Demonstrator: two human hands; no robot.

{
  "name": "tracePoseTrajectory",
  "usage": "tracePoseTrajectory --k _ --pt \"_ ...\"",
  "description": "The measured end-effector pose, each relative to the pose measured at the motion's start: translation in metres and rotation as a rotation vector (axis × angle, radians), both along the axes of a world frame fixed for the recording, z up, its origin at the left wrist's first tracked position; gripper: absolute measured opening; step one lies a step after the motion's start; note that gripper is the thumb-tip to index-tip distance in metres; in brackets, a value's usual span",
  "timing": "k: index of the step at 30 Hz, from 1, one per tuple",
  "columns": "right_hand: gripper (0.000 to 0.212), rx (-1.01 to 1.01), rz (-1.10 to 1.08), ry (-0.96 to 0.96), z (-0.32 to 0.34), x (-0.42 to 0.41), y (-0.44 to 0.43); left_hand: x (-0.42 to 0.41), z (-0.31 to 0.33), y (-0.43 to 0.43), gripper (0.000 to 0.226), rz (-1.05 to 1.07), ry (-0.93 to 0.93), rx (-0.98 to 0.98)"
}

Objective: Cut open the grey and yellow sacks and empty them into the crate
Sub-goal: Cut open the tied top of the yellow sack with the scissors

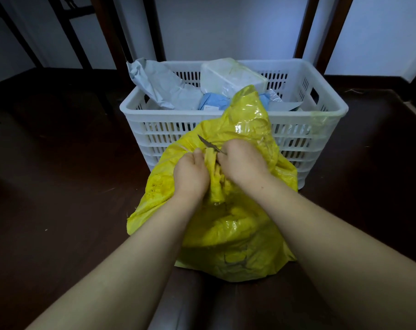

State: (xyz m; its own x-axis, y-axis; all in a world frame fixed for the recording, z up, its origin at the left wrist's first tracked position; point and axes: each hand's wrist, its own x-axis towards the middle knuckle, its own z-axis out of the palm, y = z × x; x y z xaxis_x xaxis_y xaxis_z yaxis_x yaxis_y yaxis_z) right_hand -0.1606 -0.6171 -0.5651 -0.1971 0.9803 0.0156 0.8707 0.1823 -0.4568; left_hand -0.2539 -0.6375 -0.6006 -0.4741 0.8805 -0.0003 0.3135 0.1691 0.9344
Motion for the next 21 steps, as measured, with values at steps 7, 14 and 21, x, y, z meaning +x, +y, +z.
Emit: tracePoseTrajectory --k 7,14,21 --pt "0.023 -0.227 -0.073 0.507 0.058 0.038 0.016 -0.001 0.007 0.006 0.038 0.028 -0.292 0.054" --pt "0.053 -0.059 -0.126 0.011 0.013 0.043 0.018 -0.004 0.008 0.002 0.035 -0.082 -0.141 0.097" --pt "0.021 -0.010 -0.182 0.101 0.003 0.064 0.028 -0.005 0.018 -0.002 0.036 -0.037 -0.174 0.140"
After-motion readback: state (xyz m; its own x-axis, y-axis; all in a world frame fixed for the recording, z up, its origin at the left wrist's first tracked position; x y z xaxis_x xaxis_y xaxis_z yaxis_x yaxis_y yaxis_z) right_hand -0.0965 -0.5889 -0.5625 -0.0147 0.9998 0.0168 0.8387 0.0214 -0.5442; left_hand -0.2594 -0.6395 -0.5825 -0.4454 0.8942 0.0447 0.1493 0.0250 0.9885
